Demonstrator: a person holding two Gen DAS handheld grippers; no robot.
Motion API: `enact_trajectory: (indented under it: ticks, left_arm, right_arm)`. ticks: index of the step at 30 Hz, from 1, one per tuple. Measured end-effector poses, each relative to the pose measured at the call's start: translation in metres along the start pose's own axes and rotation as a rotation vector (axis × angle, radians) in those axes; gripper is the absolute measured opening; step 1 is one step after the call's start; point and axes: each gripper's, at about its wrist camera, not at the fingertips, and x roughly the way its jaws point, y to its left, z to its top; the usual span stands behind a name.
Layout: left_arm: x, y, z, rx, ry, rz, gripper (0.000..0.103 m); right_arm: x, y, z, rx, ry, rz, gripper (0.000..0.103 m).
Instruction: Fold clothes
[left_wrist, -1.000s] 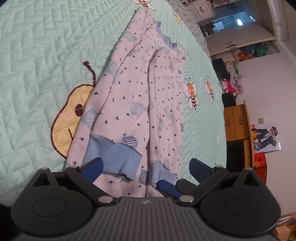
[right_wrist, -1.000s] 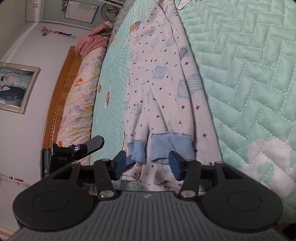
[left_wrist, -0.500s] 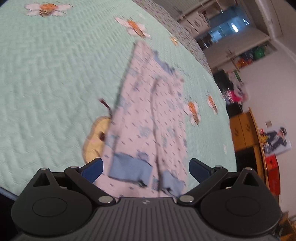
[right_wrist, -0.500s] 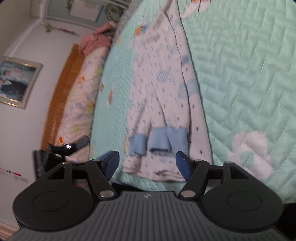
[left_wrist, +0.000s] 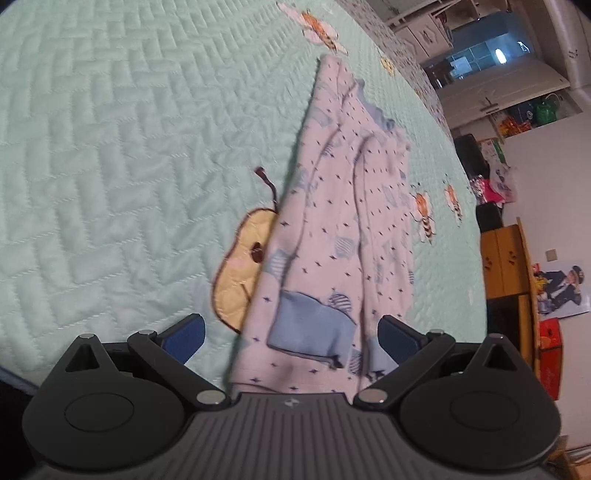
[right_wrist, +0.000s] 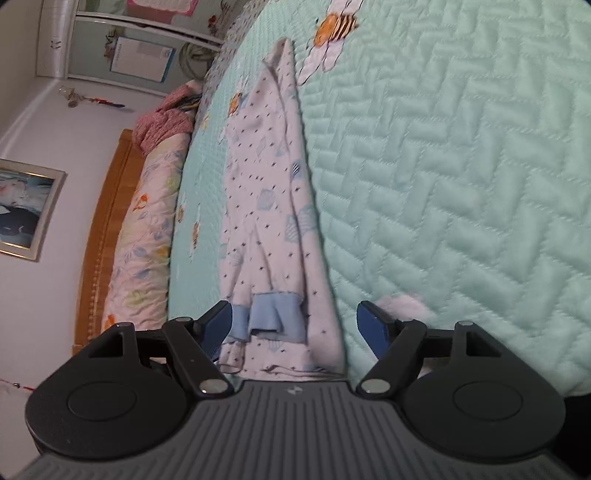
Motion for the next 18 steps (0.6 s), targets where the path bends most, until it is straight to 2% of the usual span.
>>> enact_trajectory:
  ticks: [4,8,14,18]
  left_arm:
    - [0.013,0.004,0.01,-0.022,0.073,-0.053,0.103]
    - [0.02,0.014,0.021,-0.072,0.133,-0.129,0.103]
    - [0.035,0.009,0.022,-0.034,0.195,-0.208,0.103]
    - [0.041,0.011,0.02,-0.038,0.2,-0.253,0.103]
  right_arm:
    - [0.023,0.004,0.002,0.007,0.086,0.019,0.076]
    - [0.034,0.006,0.005,0.021,0.104,0.031,0.077]
    - [0.042,0.006,0.008,0.037,0.127,0.07,0.079]
    - [0.048,0.005,0.01,0.039,0.136,0.106,0.079]
